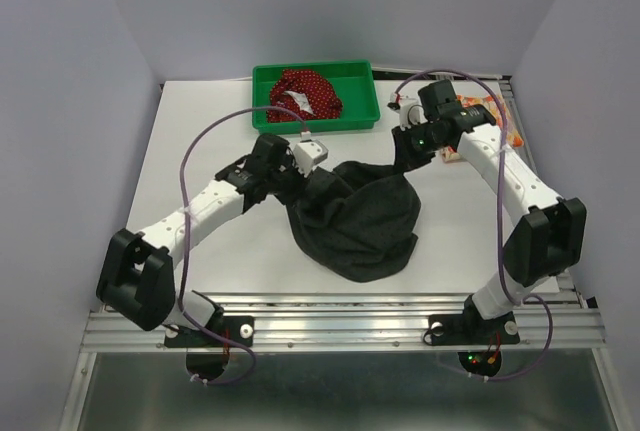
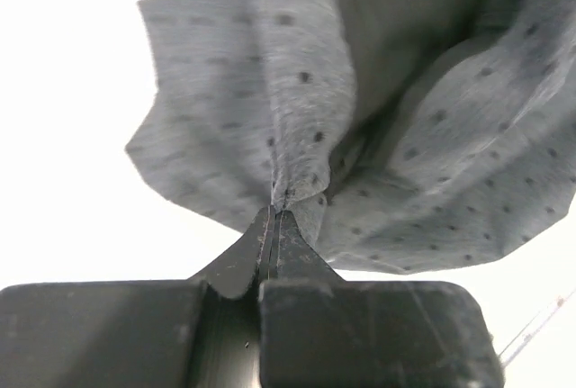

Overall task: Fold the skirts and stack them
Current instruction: Flatten the skirt out

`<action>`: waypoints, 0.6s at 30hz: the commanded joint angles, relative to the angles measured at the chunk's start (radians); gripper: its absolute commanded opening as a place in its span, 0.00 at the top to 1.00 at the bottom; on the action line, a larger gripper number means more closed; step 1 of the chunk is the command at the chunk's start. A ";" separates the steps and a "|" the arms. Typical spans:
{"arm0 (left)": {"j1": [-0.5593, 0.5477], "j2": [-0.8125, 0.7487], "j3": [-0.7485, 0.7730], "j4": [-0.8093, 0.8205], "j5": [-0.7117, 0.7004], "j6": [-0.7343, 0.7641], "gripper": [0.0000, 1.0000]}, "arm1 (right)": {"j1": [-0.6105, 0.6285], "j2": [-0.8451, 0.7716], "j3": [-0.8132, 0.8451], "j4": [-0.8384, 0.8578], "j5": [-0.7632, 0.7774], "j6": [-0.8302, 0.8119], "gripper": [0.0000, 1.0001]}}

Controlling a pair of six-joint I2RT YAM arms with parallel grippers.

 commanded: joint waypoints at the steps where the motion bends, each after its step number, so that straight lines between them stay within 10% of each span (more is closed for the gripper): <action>1: 0.077 -0.116 0.106 -0.011 -0.063 -0.015 1.00 | -0.003 -0.078 -0.001 0.003 0.099 -0.053 0.96; 12: 0.134 -0.058 0.417 -0.019 -0.411 -0.029 1.00 | -0.052 -0.061 0.221 0.083 0.348 -0.209 0.99; 18: 0.134 -0.031 0.525 -0.150 -0.245 0.121 1.00 | -0.061 -0.095 0.248 0.073 0.286 -0.285 0.99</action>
